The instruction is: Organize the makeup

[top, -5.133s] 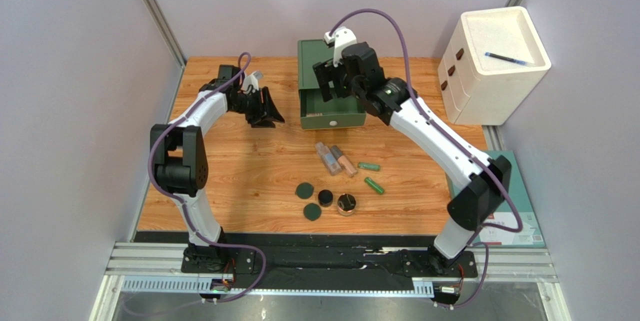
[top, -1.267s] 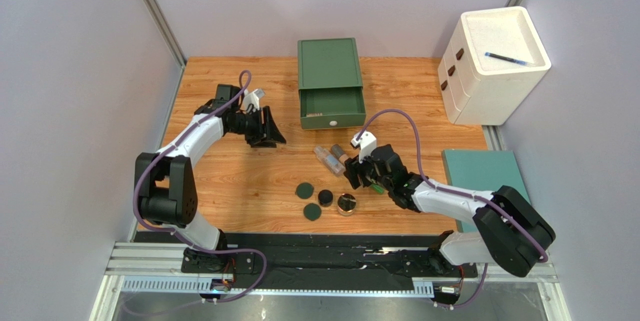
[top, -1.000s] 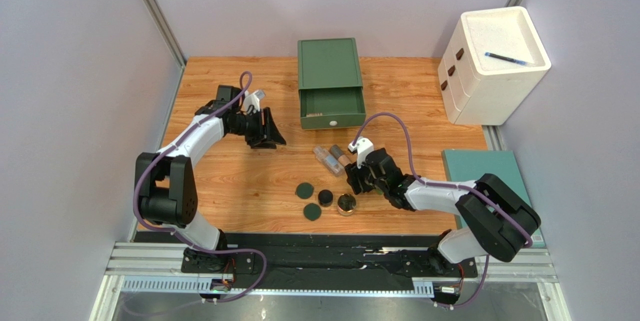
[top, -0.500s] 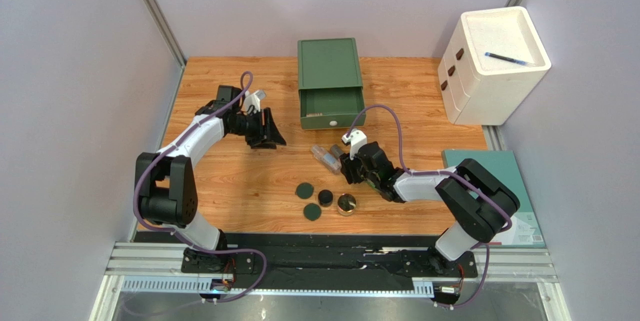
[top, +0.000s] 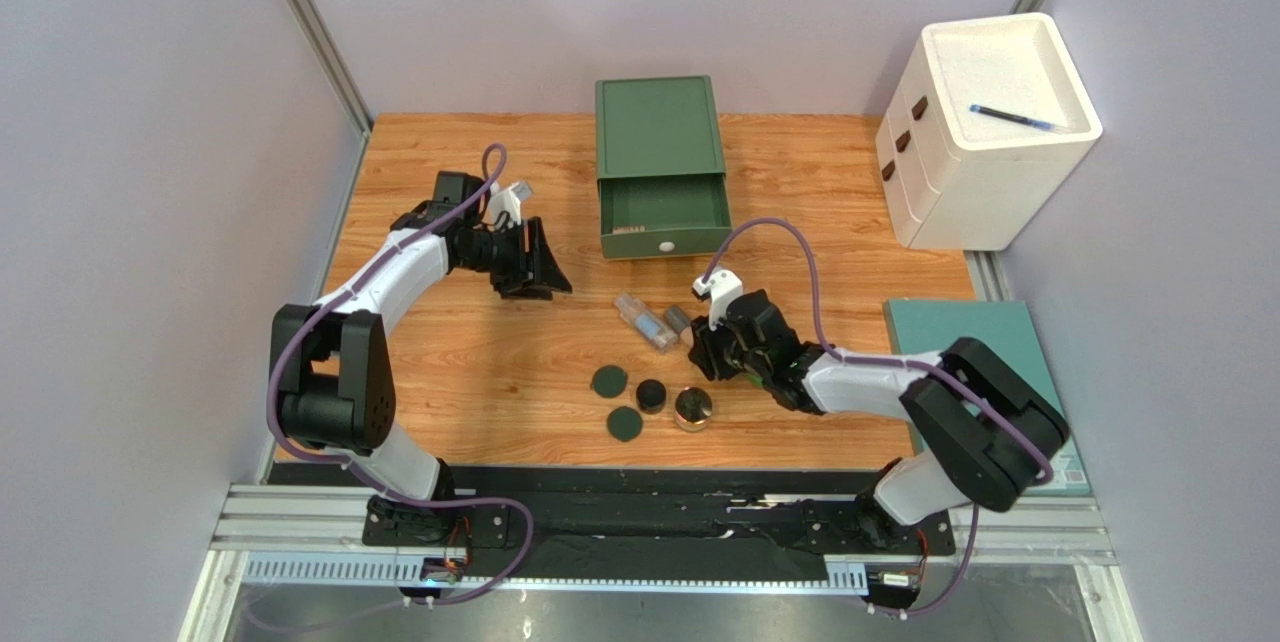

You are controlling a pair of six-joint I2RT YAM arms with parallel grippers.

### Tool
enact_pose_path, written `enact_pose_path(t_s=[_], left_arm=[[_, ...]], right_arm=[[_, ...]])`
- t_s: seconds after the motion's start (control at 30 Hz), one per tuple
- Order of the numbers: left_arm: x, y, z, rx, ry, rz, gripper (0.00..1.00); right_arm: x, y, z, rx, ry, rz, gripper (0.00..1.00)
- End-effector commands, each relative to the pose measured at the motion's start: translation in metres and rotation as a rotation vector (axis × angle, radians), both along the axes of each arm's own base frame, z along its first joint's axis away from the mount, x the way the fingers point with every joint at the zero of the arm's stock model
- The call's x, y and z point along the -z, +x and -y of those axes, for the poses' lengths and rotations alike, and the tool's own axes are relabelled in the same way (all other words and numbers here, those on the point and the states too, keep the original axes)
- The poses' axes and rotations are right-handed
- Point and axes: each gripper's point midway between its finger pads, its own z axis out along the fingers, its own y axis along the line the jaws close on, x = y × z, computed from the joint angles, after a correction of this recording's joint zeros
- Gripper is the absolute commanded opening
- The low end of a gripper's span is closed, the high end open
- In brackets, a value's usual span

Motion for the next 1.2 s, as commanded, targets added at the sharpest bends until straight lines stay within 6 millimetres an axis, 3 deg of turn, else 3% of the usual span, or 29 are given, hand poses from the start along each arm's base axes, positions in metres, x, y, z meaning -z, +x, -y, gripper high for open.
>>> enact_pose_path(t_s=[0.0,0.17,0.27,0.33,0.5,0.63,0.67,0.77,0.83,0.87,0.9,0.97,1.03,1.17], left_arm=[[-0.01,0.002,0.002,0.007,-0.004,0.005,0.56],[-0.017,0.0,0.003,-0.009,-0.011,-0.012,0.56],[-0.022,0.001,0.003,-0.016,-0.01,-0.02,0.56],[-0.026,0.002,0.003,-0.018,-0.012,-0.019,0.56],[-0.03,0.008,0.003,-0.023,-0.009,-0.02,0.56],[-0.029,0.013,0.005,-0.025,-0.012,-0.028,0.56],[-0.029,0.014,0.005,-0.027,-0.012,-0.031,0.56],[-0.029,0.015,0.006,-0.03,-0.014,-0.028,0.56],[-0.03,0.016,0.006,-0.031,-0.016,-0.026,0.56],[-0.03,0.016,0.006,-0.031,-0.015,-0.024,0.56],[-0.029,0.016,0.006,-0.03,-0.015,-0.024,0.56],[-0.029,0.016,0.007,-0.027,-0.017,-0.027,0.56],[-0.028,0.016,0.007,-0.026,-0.019,-0.03,0.56],[-0.033,0.018,0.008,-0.024,-0.022,-0.016,0.56]], right_arm=[[-0.024,-0.013,0.008,0.018,0.021,-0.019,0.07],[-0.07,-0.014,0.019,0.054,0.032,0.026,0.06],[-0.107,-0.021,0.025,0.049,0.061,0.063,0.05],[-0.133,-0.031,0.028,0.03,0.091,0.08,0.04],[-0.167,-0.061,0.03,-0.082,0.134,0.074,0.02],[-0.212,-0.063,0.036,-0.116,0.146,0.18,0.0],[-0.232,-0.058,0.036,-0.113,0.157,0.231,0.0],[-0.262,-0.036,0.036,-0.089,0.118,0.349,0.0],[-0.27,-0.019,0.036,-0.082,0.059,0.408,0.0],[-0.263,-0.007,0.027,-0.094,0.027,0.402,0.0],[-0.277,0.0,0.023,-0.106,0.017,0.443,0.0],[-0.279,0.019,0.01,-0.111,0.001,0.459,0.0],[-0.299,0.032,0.0,-0.116,0.015,0.516,0.0],[-0.307,0.061,-0.016,-0.114,0.003,0.544,0.0]])
